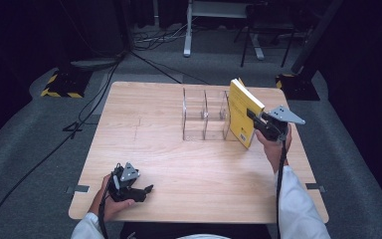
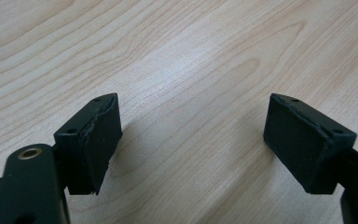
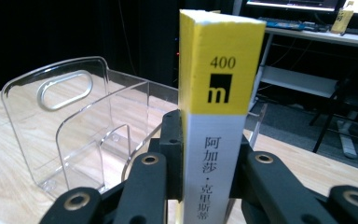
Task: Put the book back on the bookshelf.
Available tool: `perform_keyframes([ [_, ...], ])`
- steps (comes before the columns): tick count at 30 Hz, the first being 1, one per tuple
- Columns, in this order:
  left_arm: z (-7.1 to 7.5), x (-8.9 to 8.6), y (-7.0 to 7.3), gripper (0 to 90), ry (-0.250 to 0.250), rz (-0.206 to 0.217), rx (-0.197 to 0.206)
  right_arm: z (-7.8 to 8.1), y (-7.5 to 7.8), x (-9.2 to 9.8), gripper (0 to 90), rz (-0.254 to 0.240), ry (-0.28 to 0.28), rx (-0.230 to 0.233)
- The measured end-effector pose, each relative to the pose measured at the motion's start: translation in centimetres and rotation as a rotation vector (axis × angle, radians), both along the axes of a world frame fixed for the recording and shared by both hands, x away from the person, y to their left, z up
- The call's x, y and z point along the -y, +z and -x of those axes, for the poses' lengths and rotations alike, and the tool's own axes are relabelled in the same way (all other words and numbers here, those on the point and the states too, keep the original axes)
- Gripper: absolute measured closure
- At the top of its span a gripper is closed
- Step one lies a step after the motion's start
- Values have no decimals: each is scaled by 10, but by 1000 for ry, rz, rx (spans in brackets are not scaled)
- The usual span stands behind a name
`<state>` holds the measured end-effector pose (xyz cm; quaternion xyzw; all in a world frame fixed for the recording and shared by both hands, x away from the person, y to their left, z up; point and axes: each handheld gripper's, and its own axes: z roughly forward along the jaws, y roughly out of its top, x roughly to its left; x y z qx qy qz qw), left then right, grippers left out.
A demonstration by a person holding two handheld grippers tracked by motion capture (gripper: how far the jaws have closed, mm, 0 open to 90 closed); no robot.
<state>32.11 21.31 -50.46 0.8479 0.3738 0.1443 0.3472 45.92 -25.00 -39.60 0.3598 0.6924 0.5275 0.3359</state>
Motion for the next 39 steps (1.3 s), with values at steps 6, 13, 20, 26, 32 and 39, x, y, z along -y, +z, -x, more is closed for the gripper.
perform_keyframes([
  [6, 0, 0, 0, 197, -1, -1, 2, -4, 4, -4, 766, -12, -29, 20],
  [13, 0, 0, 0, 199, -1, 0, 2, -21, 0, -11, 765, -36, -72, 16],
  [20, 0, 0, 0, 200, -3, 0, 1, -25, -4, -13, 758, -18, -101, 24],
  [26, 0, 0, 0, 200, -3, 0, 1, -22, -7, -2, 741, -22, -110, 7],
  [32, 0, 0, 0, 200, -1, 3, -1, -17, -5, 1, 725, 20, -111, 5],
  [39, 0, 0, 0, 199, -1, 3, -1, -9, -3, 5, 671, 54, -118, 19],
])
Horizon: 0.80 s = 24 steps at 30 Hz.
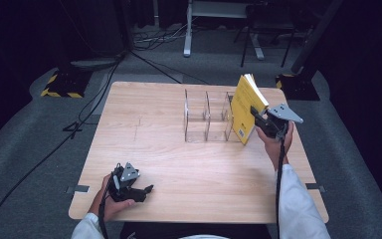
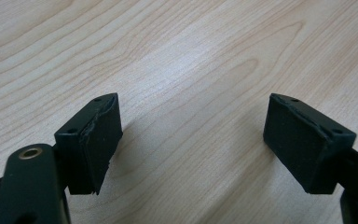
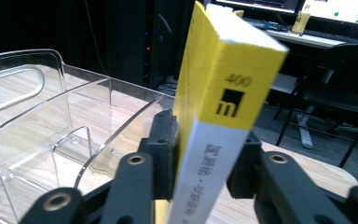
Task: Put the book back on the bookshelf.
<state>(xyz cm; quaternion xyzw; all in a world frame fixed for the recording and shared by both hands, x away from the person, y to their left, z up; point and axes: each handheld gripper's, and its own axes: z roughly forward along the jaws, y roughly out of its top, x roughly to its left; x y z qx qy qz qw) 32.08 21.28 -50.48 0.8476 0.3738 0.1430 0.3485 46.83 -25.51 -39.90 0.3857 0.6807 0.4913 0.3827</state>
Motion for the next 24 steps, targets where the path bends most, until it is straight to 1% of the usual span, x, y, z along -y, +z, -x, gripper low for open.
perform_keyframes([
  [2, 0, 0, 0, 199, 0, 0, 0, 0, 0, 1, 658, 0, 7, -4],
  [3, 0, 0, 0, 199, 0, 0, 0, 2, 2, 3, 619, 9, 1, -4],
  [4, 0, 0, 0, 199, 0, 0, 0, 2, 2, 4, 597, 8, 2, -5],
  [6, 0, 0, 0, 199, 0, 0, 0, 3, 2, 6, 587, -2, 4, -13],
  [9, 0, 0, 0, 199, -1, 0, 0, 4, 2, 9, 572, -4, 8, -19],
  [10, 0, 0, 0, 199, -1, 1, -1, 6, 2, 10, 540, -8, 20, -33],
  [12, 0, 0, 0, 197, -1, 0, -1, 6, 2, 11, 528, -10, 24, -40],
  [13, 0, 0, 0, 196, -3, -1, 3, 8, 2, 12, 509, -2, 28, -51],
  [15, 0, 0, 0, 196, -3, 1, -3, 8, 3, 13, 501, 2, 29, -53],
  [18, -1, 0, 0, 195, -4, 2, -2, 11, 3, 15, 485, 16, 38, -63],
  [21, -1, 0, 0, 196, -4, 1, -3, 11, 2, 16, 463, 31, 52, -98],
  [24, -1, 0, 0, 195, -4, 1, -3, 11, 1, 17, 454, 35, 62, -115],
])
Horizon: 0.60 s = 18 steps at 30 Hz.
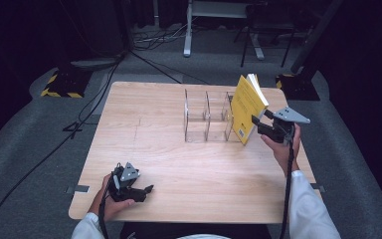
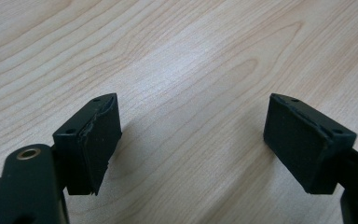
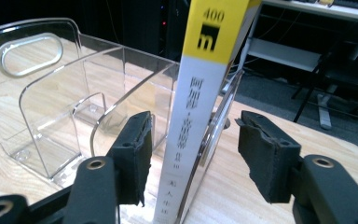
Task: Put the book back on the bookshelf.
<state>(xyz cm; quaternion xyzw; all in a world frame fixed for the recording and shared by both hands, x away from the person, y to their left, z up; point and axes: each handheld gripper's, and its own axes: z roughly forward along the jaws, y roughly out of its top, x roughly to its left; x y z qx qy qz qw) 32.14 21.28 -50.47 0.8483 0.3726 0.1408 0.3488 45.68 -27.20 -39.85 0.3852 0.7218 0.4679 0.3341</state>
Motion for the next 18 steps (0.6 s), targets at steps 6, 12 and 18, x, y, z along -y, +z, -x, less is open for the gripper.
perform_keyframes([
  [6, 0, 0, 0, 195, -1, 0, 0, 2, -6, 1, 443, 27, 11, -19],
  [12, -1, 0, 0, 194, -2, 0, 0, 6, -7, 4, 418, 35, 43, -40],
  [18, -1, 0, 0, 194, -1, 0, 0, 13, -4, 9, 395, 23, 90, -71],
])
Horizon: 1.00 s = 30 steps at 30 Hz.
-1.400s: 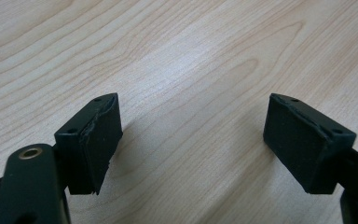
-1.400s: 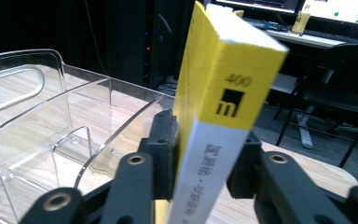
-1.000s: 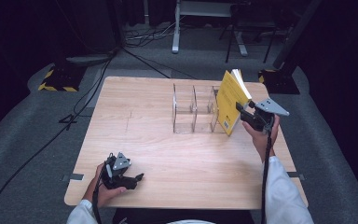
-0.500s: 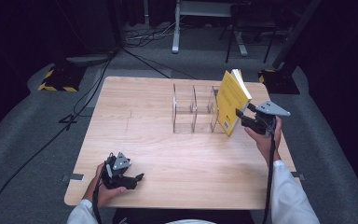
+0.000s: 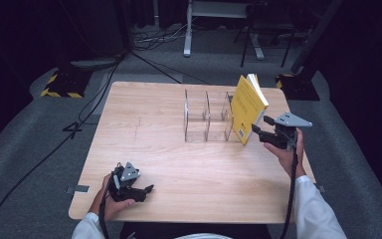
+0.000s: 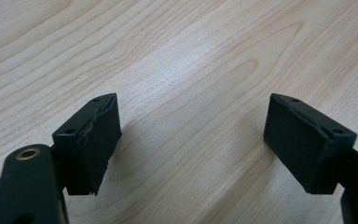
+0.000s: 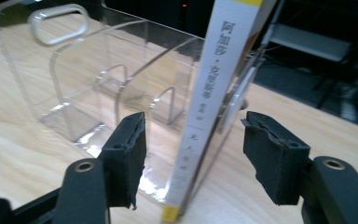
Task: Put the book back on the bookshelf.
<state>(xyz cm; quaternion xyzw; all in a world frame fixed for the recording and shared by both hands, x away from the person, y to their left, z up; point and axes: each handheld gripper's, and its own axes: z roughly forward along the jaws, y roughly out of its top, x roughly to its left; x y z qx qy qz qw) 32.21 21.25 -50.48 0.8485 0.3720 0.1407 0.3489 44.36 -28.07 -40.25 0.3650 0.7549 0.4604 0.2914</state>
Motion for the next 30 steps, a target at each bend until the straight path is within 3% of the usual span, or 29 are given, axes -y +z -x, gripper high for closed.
perform_keyframes([
  [2, 0, 0, 0, 194, 0, 0, 0, 2, 2, 0, 385, 1, 17, -9],
  [15, 0, 0, 0, 194, 1, -1, 1, 26, 2, -5, 334, 134, 132, -42],
  [23, 0, 0, 0, 194, 1, -1, 1, 40, -4, 0, 306, 175, 157, -63],
  [30, 0, 0, 0, 194, 1, -1, 1, 56, -16, 11, 290, 241, 177, -85],
])
